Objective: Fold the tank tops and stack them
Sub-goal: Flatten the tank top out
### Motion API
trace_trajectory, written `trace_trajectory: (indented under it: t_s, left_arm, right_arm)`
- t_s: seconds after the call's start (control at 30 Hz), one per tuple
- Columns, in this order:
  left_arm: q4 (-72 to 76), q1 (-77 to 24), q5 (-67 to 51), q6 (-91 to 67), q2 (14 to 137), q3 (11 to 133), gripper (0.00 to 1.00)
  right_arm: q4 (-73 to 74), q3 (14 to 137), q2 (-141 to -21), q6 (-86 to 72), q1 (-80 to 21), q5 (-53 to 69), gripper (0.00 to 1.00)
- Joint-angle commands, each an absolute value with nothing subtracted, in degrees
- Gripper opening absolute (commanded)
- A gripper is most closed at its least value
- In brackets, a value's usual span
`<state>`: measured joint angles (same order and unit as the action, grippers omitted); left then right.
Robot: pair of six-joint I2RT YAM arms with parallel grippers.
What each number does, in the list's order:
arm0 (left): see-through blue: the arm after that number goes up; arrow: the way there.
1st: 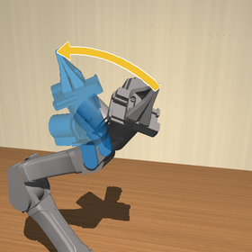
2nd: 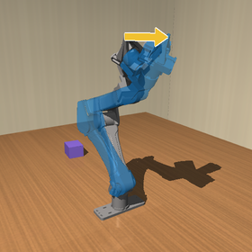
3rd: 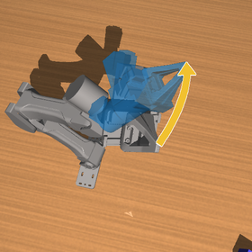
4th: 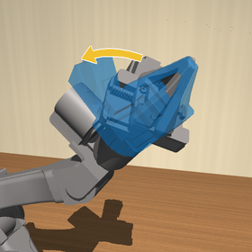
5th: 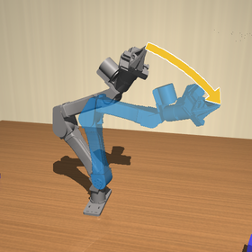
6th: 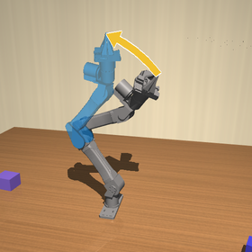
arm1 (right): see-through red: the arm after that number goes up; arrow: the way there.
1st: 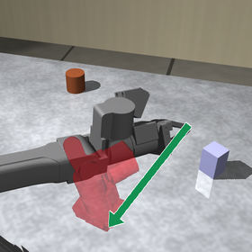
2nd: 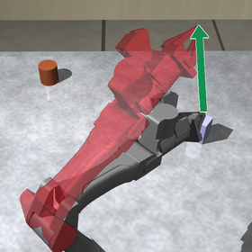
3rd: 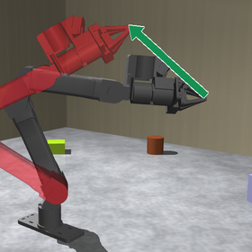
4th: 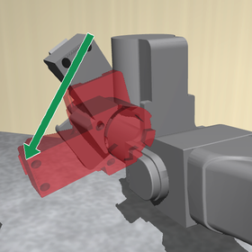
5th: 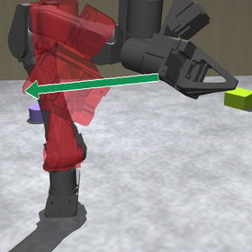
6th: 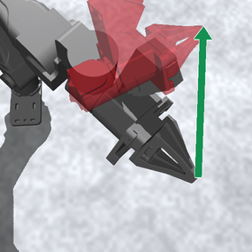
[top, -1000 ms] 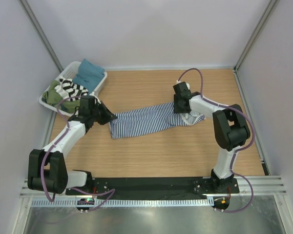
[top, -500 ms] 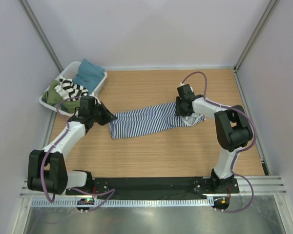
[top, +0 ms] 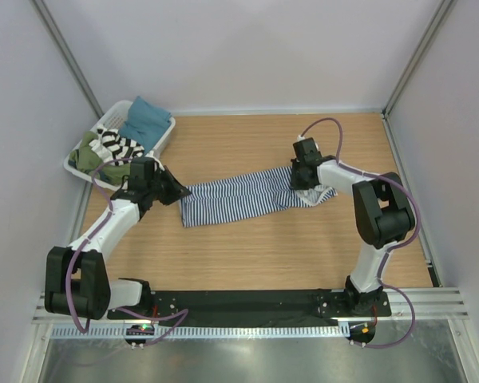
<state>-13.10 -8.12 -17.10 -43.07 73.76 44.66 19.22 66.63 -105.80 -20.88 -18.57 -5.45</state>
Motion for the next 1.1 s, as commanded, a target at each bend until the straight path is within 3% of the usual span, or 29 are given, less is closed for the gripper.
trace_trajectory:
  t_s: [0.0, 0.27, 0.6, 0.77, 0.93, 1.07]
  left_arm:
    - [-12.0, -7.6, -16.9, -42.4, 71.9, 44.6, 0.00]
    - [-15.3, -7.6, -17.7, -42.5, 68.6, 46.6, 0.00]
    - [-24.4, -7.6, -21.4, -42.4, 62.6, 57.7, 0.00]
    - [-32.8, -7.7, -26.8, -40.9, 53.0, 59.9, 0.00]
    - [-37.7, -8.3, -29.1, -41.5, 35.8, 57.1, 0.00]
    - [-43.1, -8.3, -27.8, -41.0, 31.1, 61.2, 0.00]
  right_arm:
    - [18.9, 66.3, -102.7, -20.5, -18.4, -4.2, 0.03]
    - [23.4, 68.9, -94.1, -20.4, -18.4, -6.8, 0.01]
    - [33.9, 77.1, -79.4, -20.7, -18.4, -10.3, 0.01]
    - [36.2, 71.2, -65.1, -21.2, -18.6, -7.7, 0.01]
    - [39.2, 61.8, -42.4, -22.2, -19.2, -6.3, 0.01]
    - [43.8, 63.4, -33.3, -23.6, -19.2, -5.5, 0.01]
